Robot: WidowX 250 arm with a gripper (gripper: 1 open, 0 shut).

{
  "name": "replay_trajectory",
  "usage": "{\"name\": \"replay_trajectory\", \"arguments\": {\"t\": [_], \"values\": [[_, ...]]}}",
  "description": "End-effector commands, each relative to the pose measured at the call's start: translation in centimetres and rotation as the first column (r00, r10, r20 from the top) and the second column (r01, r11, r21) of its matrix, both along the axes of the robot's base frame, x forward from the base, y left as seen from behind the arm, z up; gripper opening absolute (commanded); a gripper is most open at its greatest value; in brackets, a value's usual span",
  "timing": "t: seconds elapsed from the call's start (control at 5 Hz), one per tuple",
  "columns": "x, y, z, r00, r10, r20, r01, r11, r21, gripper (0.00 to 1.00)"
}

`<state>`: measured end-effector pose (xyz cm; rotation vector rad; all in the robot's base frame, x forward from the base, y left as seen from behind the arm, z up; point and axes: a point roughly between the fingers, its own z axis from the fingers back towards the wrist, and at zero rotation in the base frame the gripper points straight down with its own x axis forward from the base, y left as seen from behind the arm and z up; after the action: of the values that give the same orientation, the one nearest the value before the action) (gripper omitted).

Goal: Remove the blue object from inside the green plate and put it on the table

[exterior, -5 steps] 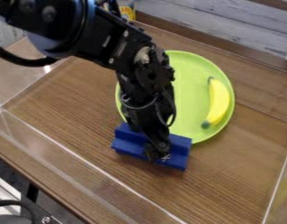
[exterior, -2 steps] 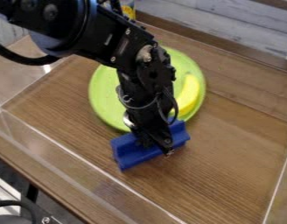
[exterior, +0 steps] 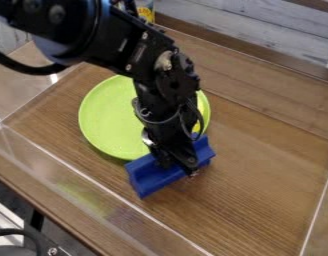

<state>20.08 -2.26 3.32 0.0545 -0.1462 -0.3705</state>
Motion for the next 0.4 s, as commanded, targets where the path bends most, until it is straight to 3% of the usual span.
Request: {"name": "replay_trajectory", "arguments": {"t": [0.0, 0.2], "values": [[-1.71, 0.75, -2.56, 0.994, 0.018, -0.107, -0.017, 1.0, 0.01, 0.0], [-1.36, 1.2, -2.94, 0.994, 0.032, -0.1, -0.031, 0.999, 0.004, 0.0]]}}
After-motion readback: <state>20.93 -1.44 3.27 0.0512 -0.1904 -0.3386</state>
